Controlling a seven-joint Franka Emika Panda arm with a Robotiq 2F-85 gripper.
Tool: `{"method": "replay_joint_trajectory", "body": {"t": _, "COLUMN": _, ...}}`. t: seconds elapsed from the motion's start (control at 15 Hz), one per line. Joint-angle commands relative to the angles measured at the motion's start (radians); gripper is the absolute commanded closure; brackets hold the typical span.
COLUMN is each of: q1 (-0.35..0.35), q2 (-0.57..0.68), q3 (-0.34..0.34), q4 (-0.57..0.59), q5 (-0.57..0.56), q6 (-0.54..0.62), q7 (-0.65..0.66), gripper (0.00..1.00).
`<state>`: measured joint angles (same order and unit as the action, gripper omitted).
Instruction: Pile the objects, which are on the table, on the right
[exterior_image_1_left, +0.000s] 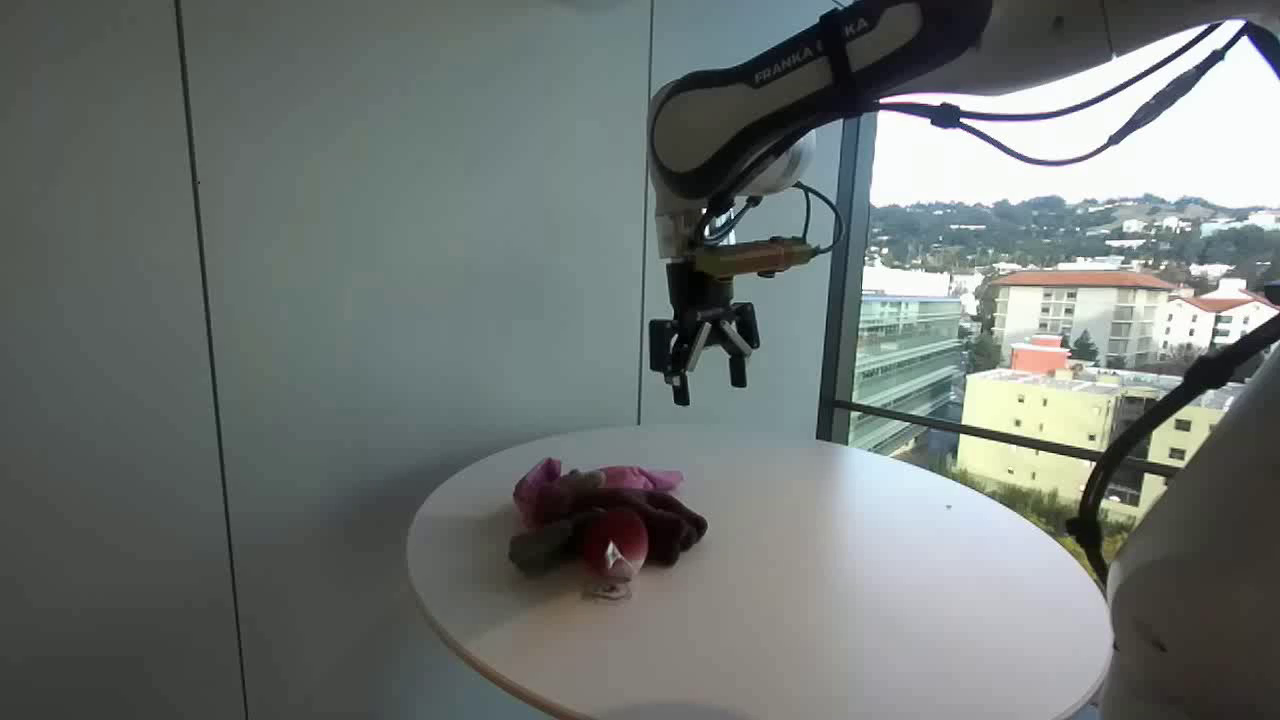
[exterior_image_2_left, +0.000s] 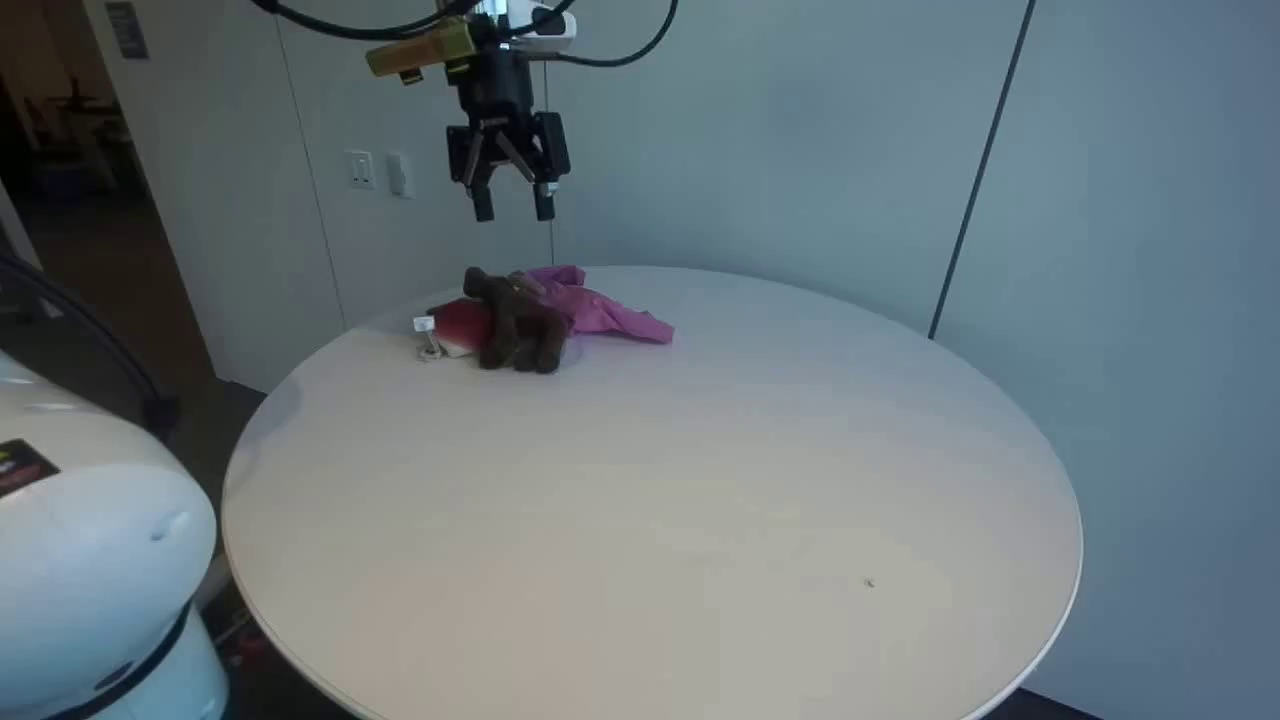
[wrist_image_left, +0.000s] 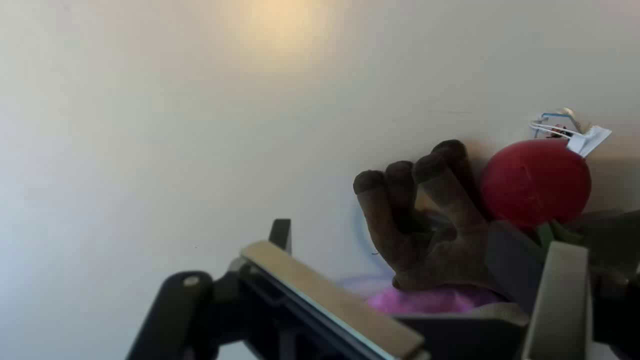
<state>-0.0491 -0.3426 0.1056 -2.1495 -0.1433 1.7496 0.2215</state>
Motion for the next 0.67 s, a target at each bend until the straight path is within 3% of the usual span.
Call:
{"method": "replay_joint_trajectory", "body": {"t": 0.0, "q1": 0.017, "q2": 0.001, "q3": -0.014, "q4": 0.005, "q5": -0.005, "q6": -0.001, "q7": 0.004, "gripper": 0.00}}
{"method": "replay_joint_trajectory", "body": {"t": 0.6, "q1": 0.017, "q2": -0.004, "q3": -0.014, "q4": 0.012, "q5": -0.005, "q6": -0.001, "q7": 0.004, "gripper": 0.00}}
